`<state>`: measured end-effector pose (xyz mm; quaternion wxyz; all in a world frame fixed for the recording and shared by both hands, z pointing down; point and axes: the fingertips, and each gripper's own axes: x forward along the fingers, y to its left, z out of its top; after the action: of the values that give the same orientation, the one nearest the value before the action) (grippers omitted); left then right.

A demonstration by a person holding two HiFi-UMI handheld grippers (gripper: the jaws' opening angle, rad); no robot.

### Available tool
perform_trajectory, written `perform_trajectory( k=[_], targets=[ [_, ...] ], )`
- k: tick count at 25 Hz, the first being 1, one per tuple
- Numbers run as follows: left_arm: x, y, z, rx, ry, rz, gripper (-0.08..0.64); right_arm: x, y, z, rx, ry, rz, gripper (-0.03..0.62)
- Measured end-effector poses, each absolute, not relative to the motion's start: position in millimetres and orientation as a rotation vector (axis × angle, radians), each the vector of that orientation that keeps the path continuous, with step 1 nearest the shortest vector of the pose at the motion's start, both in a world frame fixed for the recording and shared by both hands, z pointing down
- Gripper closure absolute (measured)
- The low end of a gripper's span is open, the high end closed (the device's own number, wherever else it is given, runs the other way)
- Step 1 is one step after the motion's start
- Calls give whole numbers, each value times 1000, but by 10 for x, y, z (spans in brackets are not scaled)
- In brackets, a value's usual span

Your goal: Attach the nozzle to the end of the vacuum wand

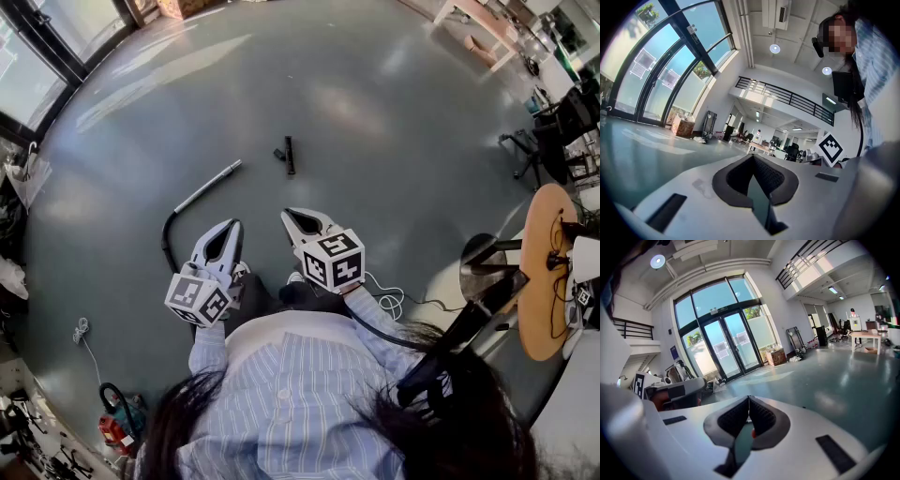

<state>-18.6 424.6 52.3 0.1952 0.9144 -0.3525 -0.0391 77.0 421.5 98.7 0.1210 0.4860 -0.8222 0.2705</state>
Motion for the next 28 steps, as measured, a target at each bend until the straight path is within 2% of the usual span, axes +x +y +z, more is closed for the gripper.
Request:
perform_trajectory(
  k=[28],
  targets=[
    [-283, 4194, 758, 2453, -1065, -60, 554, 1154, 4265, 1267, 1403, -2381, 998, 583]
  ],
)
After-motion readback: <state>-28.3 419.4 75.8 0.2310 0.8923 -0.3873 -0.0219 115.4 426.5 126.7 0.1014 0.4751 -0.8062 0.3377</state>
